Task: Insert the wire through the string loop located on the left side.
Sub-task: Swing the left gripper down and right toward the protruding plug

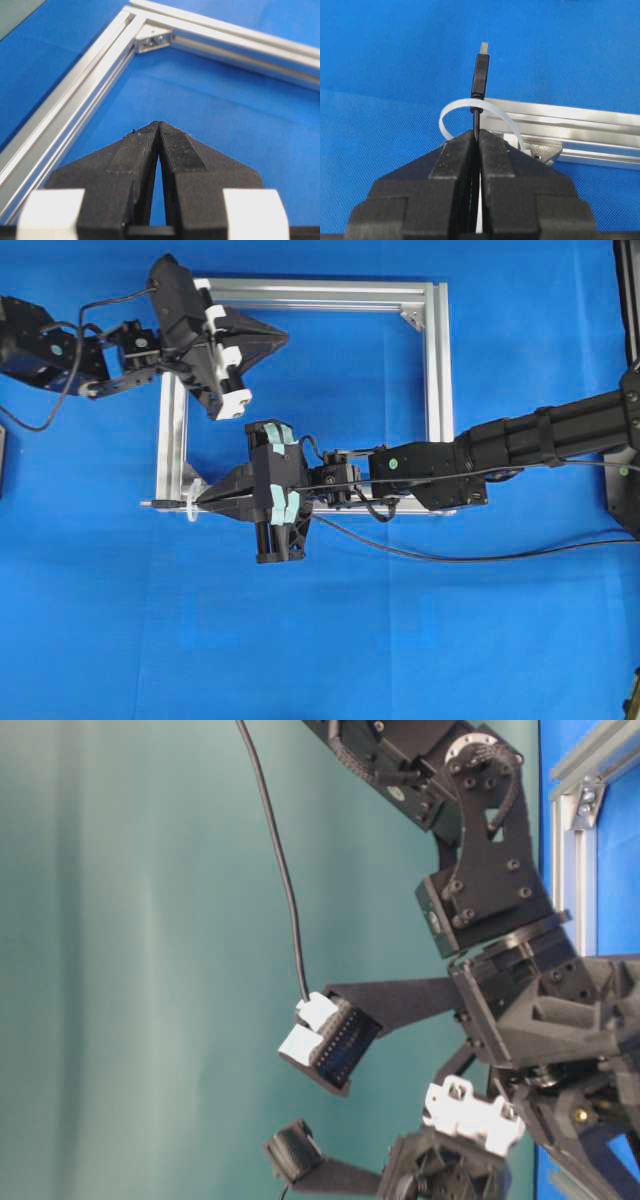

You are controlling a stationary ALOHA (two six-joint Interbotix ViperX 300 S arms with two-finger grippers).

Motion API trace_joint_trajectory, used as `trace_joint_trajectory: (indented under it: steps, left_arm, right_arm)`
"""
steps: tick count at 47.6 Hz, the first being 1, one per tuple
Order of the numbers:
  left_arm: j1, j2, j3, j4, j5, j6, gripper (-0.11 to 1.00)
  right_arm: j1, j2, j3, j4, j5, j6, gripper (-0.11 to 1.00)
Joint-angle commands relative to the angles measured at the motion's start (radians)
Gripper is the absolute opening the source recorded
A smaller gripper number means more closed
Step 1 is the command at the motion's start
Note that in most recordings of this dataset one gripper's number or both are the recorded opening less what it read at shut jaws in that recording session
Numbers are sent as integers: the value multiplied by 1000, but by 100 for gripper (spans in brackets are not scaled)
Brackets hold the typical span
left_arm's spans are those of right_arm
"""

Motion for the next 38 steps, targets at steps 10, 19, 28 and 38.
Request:
trace_joint_trajectory:
  steps: [10,19,28,38]
  left_arm:
    - [2,-138,152,3,-9,11,0]
    - [2,-235,275,2,-9,3,0]
    - [2,-314,364,2,-9,-5,0]
    - [2,-367,414,2,-5,-3,0]
  right_arm:
    - [0,-20,-12,-2,-2,-2,0]
    - [-2,-20,-8,-3,-3,-2,0]
    - [-2,-20,-6,-3,-3,-2,0]
    - [-2,-21,-6,-2,-3,-2,0]
